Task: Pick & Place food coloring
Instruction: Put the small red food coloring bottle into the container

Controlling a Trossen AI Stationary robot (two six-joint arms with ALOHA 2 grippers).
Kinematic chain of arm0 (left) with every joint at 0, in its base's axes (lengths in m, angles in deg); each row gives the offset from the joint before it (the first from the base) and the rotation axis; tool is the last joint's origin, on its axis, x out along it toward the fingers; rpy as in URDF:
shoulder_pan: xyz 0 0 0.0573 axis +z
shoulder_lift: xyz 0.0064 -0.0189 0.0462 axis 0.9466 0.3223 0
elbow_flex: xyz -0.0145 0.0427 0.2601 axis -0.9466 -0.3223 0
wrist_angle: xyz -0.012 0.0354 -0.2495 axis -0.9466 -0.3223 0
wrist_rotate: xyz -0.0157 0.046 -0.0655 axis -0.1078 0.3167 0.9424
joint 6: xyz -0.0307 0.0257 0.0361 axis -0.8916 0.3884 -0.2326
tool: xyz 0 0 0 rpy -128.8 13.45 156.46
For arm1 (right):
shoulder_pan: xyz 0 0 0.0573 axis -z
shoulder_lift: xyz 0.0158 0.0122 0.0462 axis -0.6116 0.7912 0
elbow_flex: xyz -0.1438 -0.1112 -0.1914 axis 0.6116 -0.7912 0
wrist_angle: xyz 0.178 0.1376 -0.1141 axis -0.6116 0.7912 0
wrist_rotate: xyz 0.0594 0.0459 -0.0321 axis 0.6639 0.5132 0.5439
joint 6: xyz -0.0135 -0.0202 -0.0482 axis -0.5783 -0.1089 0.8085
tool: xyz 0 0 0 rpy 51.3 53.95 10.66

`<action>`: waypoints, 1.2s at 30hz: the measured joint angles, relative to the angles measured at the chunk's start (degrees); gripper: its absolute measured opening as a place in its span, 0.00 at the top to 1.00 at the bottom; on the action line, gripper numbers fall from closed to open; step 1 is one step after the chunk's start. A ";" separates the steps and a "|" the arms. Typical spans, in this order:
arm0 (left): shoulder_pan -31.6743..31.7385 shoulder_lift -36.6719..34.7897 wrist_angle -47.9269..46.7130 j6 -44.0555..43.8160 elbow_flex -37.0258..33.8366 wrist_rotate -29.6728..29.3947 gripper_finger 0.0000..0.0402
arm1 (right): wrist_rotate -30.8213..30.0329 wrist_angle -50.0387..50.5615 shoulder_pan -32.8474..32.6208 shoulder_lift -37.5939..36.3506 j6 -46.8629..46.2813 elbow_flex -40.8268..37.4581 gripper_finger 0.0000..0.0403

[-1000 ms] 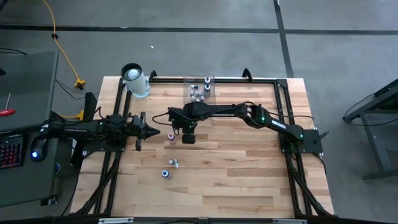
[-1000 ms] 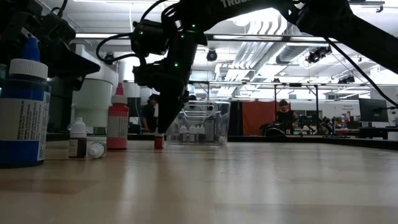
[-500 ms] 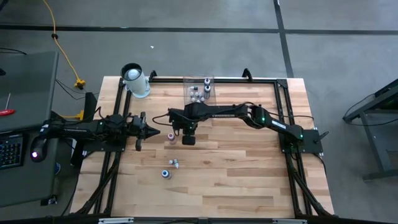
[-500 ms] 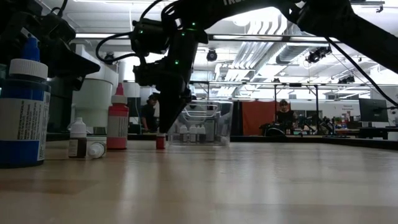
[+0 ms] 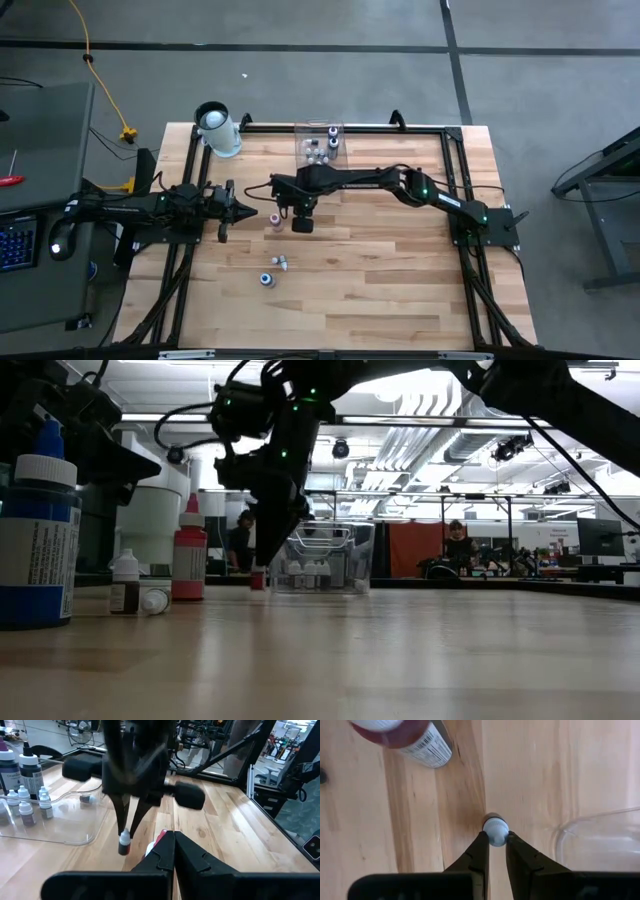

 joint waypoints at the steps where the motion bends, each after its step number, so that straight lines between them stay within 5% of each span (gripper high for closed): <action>1: 0.00 -0.02 0.01 0.00 0.00 0.00 1.00 | -0.02 0.02 0.00 -0.22 -0.07 0.00 0.91; 20: 0.00 -0.01 0.00 0.00 0.00 -0.22 1.00 | -0.78 1.09 -0.27 -7.62 -4.00 0.00 0.91; 36: 0.00 -0.01 0.00 0.00 0.00 -0.24 1.00 | -11.27 0.33 1.36 -19.65 -15.41 0.04 0.91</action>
